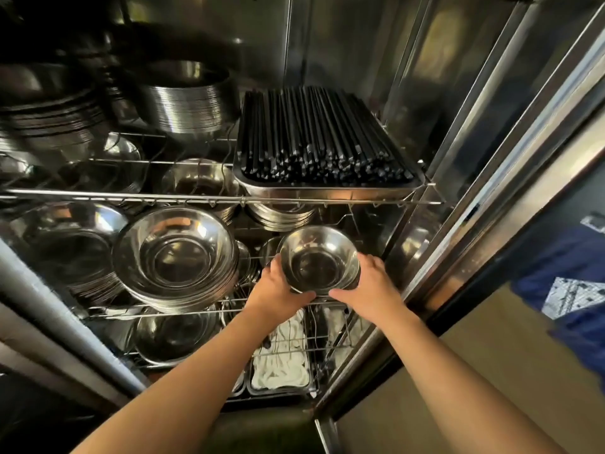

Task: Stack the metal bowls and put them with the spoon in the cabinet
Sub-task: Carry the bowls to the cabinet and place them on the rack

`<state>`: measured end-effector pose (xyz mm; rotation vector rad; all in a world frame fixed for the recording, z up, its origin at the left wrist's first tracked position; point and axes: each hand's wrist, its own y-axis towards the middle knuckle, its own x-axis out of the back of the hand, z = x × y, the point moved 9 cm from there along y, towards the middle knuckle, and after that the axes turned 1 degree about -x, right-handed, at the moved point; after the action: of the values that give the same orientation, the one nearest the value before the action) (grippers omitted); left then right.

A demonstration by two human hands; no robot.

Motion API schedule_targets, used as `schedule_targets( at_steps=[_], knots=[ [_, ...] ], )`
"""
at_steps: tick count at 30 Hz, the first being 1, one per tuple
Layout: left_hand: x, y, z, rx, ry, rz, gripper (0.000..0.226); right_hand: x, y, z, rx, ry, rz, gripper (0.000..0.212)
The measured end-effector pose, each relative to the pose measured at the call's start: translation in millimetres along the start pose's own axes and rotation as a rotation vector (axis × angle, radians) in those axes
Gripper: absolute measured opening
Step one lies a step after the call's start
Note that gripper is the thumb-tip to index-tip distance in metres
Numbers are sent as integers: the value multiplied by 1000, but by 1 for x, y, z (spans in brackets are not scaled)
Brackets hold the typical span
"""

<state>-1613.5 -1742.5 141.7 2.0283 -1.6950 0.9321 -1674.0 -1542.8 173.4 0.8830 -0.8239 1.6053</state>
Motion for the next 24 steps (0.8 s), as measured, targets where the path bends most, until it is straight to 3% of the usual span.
schedule_targets(
  at_steps=[2, 6, 8, 17, 21, 24],
  knots=[
    [1, 4, 0, 49, -143, -33, 96, -4, 6, -5, -63, 65, 28, 100],
    [6, 7, -3, 60, -244, -44, 38, -13, 10, -7, -95, 157, 76, 95],
    [12, 4, -5, 53, -236, -47, 25, -17, 12, -7, -109, 150, 86, 99],
    [34, -20, 10, 114, -215, -96, 26, -33, 7, 21, 1, 128, 92, 89],
    [41, -29, 15, 143, -152, -77, 15, -40, 4, 30, 35, 131, 105, 89],
    [42, -30, 18, 143, -152, -86, 24, -44, 3, 34, 46, 129, 120, 89]
  ],
)
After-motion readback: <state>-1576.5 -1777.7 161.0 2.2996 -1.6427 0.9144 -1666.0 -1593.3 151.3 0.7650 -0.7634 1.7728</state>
